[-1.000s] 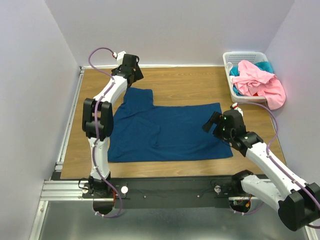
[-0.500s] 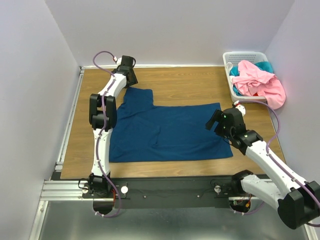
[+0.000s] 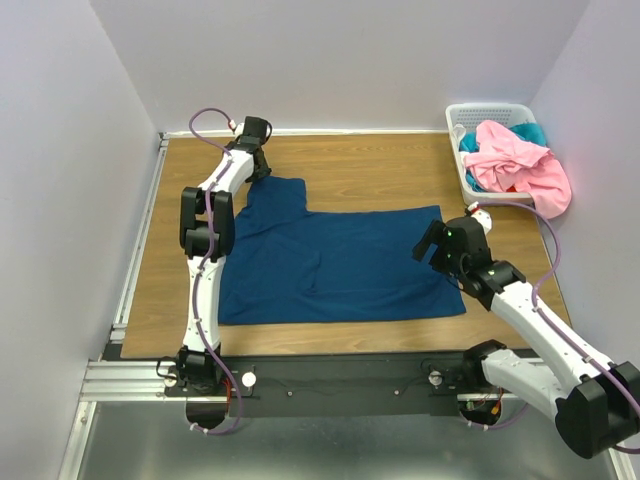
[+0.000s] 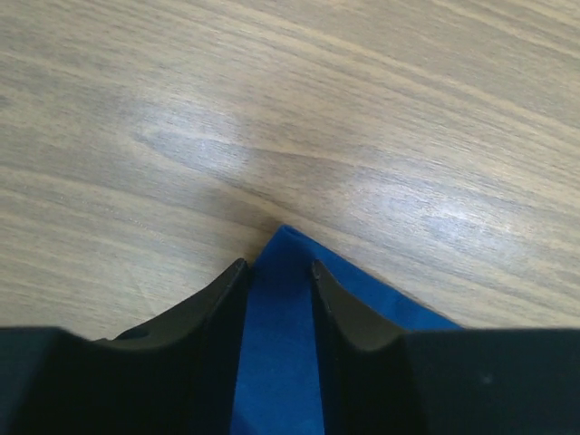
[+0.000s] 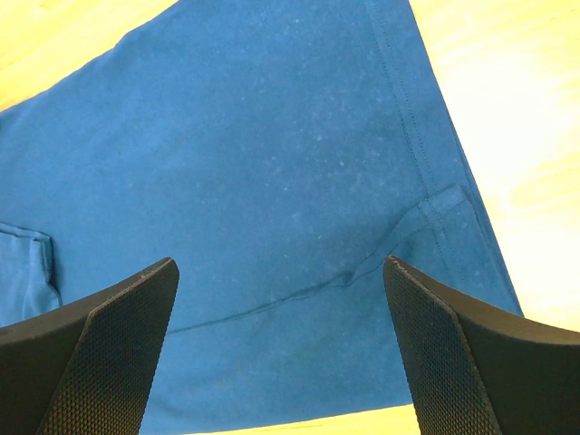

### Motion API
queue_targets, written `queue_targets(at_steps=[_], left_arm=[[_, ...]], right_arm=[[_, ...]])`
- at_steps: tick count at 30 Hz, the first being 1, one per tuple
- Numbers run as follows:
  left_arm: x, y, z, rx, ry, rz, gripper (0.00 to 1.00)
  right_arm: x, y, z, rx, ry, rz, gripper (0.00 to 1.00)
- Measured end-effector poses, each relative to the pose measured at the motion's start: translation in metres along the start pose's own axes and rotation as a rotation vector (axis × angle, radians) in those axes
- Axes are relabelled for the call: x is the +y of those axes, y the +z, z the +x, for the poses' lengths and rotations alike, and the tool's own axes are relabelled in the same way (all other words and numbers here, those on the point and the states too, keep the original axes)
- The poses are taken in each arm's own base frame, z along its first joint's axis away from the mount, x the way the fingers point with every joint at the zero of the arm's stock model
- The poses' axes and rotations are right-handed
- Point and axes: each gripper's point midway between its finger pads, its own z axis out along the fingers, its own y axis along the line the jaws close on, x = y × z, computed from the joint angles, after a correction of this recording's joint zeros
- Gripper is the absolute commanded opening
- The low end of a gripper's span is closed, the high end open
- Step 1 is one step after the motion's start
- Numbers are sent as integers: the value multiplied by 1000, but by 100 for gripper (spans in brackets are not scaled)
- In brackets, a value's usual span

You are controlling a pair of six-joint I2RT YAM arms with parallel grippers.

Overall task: Fold and stack the t-shirts
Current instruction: Fold the tshirt

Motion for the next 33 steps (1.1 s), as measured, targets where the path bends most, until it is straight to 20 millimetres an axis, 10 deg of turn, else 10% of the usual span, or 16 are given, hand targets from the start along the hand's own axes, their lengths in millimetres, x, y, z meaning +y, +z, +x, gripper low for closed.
queue_targets(at_steps=[5, 9, 20, 33], left_arm=[[-2, 1, 0, -5, 16, 14, 28], [-6, 2, -1, -7, 32, 41, 0], [-15, 1, 2, -40, 80, 126, 0], [-27, -67, -9, -178, 131, 289, 0]], right_arm=[[-1, 0, 1, 2, -2, 2, 100], [-1, -1, 1, -1, -1, 0, 100], [-7, 3, -5, -19, -3, 50, 100], [20, 70, -65, -51, -52, 257, 100]])
